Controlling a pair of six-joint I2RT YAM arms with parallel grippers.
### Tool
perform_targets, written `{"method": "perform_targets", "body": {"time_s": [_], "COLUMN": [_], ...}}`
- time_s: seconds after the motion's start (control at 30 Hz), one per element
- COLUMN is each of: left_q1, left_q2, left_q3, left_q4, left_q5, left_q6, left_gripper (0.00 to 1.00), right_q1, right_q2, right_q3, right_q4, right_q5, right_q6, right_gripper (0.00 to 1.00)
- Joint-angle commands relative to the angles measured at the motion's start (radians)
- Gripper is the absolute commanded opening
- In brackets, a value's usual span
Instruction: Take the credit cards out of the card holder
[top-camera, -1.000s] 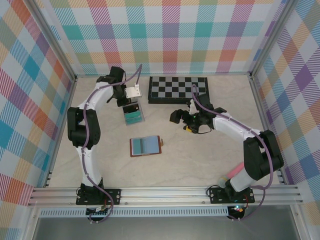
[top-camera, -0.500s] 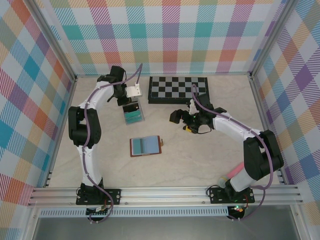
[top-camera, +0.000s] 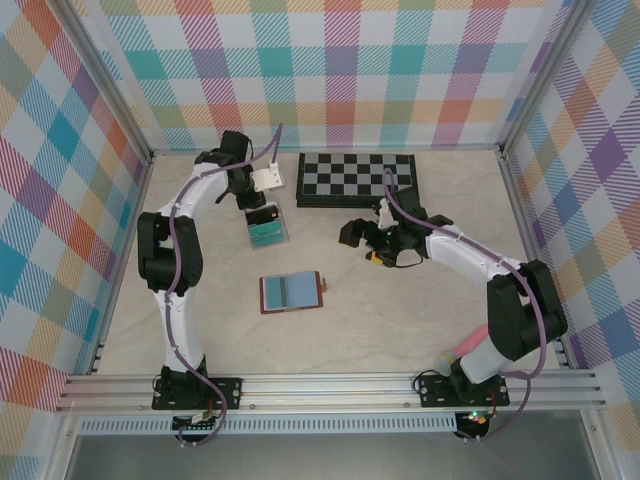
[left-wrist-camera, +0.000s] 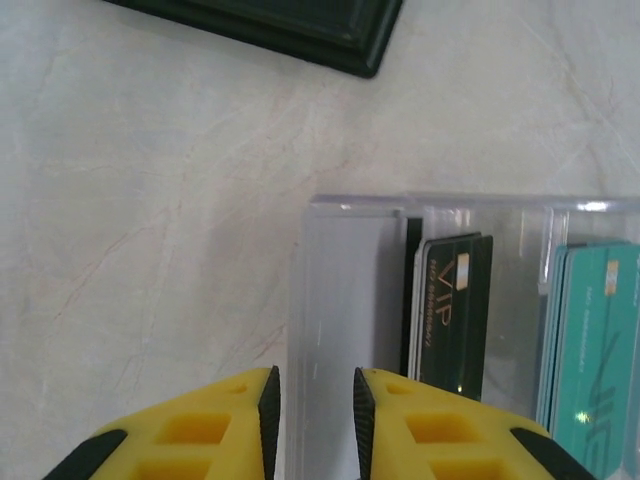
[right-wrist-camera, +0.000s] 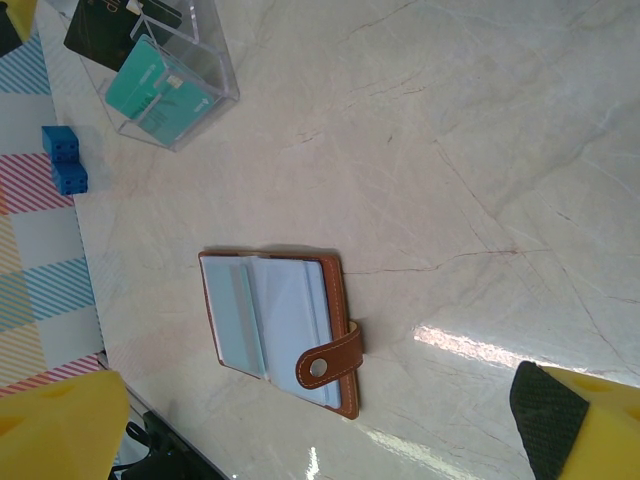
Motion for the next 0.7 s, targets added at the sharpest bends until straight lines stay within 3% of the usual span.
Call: {"method": "perform_targets", "body": {"time_s": [0.0,0.13,0.33,0.43,0.67], "left_q1": [0.013,0.013,0.014,0.014,0.013], "left_q2": [-0.126,-0.239,-0.479,-0.586,-0.775], "left_q3": [-0.028,-0.133,-0.442,-0.582,-0.813], "left_q4": [0.062,0.164,0.458,0.603,0.596], "left_q5": [0.069,0.112,0.118,0.044,-0.105], "left_q6": [-0.095,-0.245,-0.594,-0.862,-1.385], "left_gripper": [0.28,0.28,0.32,0.41,0.51], "right_q1": [0.009,0.058,0.211,0.292,0.447], "right_q2": [-0.018,-0.007,0.050,0.106,0.232], "right_q3": [0.034,0.072,0.171,0.230,0.348], "right_q4": [-0.022,-0.075,-0.178,-0.232,-0.301], "right_q5": [0.010,0.079,0.232,0.294,0.389], "right_q6": [-0.022,-0.047,-0.089,-0.093,-0.093], "right_gripper": [1.00,1.00,0.98,0.96,0.92]}}
